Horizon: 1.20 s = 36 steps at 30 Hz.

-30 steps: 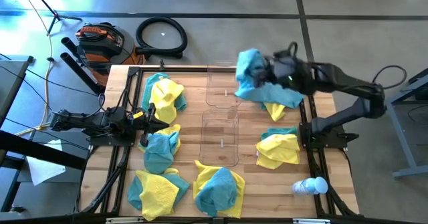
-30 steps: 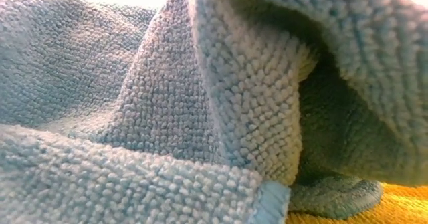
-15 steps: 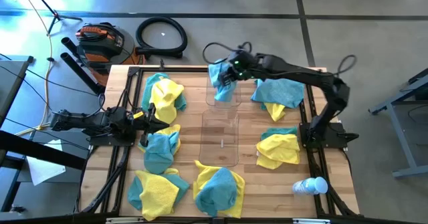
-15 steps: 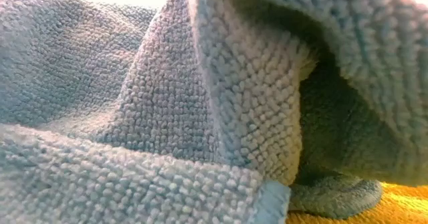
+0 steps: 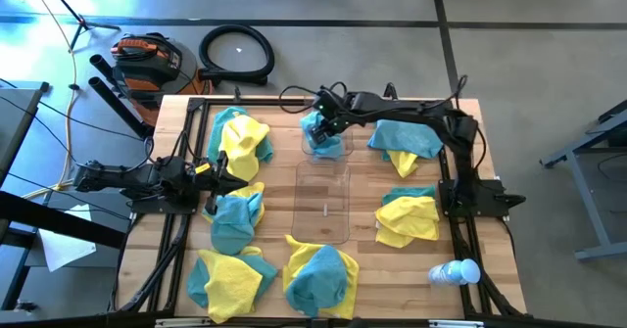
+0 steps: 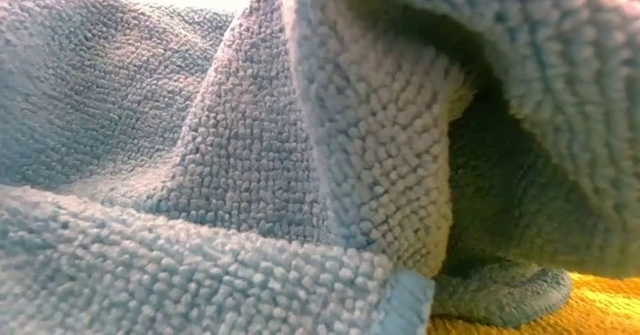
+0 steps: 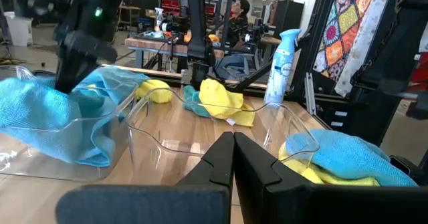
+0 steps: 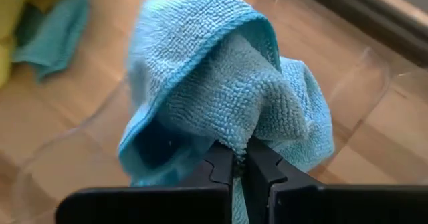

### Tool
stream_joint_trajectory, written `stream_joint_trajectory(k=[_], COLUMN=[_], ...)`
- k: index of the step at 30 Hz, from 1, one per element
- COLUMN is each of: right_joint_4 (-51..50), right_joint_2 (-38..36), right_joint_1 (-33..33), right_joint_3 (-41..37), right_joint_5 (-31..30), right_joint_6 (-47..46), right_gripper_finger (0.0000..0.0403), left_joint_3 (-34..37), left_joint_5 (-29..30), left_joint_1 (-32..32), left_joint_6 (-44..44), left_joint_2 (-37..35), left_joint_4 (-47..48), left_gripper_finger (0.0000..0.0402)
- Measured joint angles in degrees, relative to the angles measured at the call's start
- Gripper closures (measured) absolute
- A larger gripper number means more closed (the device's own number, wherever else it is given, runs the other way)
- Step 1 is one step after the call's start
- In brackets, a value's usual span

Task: Sort microfiber towel by color & place in baskets
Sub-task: Put the blue microfiber towel into the top transparent bin

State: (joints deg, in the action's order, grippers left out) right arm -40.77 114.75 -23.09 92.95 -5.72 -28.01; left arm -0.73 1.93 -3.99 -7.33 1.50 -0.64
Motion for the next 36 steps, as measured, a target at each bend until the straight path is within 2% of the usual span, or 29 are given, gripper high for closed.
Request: stream_joint_trajectory(k=[5, 11, 16, 20, 24, 28, 31, 36], right_joint_4=[0.76, 0.76, -1.96, -3.67, -1.07, 4.43, 7.96, 8.44], right_joint_2=[2.33, 2.17, -0.45, -4.25, -7.53, -8.03, -6.62, -2.82], right_joint_1=[-1.04, -2.72, -4.8, -6.02, -6.14, -3.94, -1.57, 0.4], right_joint_3=[0.0, 0.0, 0.0, 0.0, 0.0, 0.02, 0.09, 0.09], right_joint_5=[1.36, 3.04, 8.15, 9.45, 9.37, 10.46, 10.25, 6.78], right_joint_6=[-0.13, 0.0, -0.01, 0.0, 0.0, 0.01, 2.55, 4.02], right_gripper_finger=[0.0371, 0.0303, 0.0246, 0.022, 0.0216, 0.0228, 0.0248, 0.0282], left_joint_3=[0.02, 0.02, 0.0, 0.01, 0.0, 0.02, 0.01, 0.01], left_joint_5=[0.0, 0.0, 0.0, 0.0, 0.0, 0.0, 0.0, 0.0], left_joint_1=[-0.02, 0.0, -0.02, -0.01, -0.02, 0.0, 0.0, 0.0], left_joint_6=[-0.02, 0.0, 0.0, 0.0, 0.0, 0.0, -0.01, 0.0], left_joint_2=[-0.02, -0.01, 0.0, -0.01, -0.02, 0.0, -0.01, -0.02], left_joint_4=[0.0, -0.02, 0.0, -0.02, -0.04, -0.02, -0.02, -0.03], left_gripper_finger=[0.0402, 0.0402, 0.0401, 0.0401, 0.0401, 0.0402, 0.0402, 0.0401])
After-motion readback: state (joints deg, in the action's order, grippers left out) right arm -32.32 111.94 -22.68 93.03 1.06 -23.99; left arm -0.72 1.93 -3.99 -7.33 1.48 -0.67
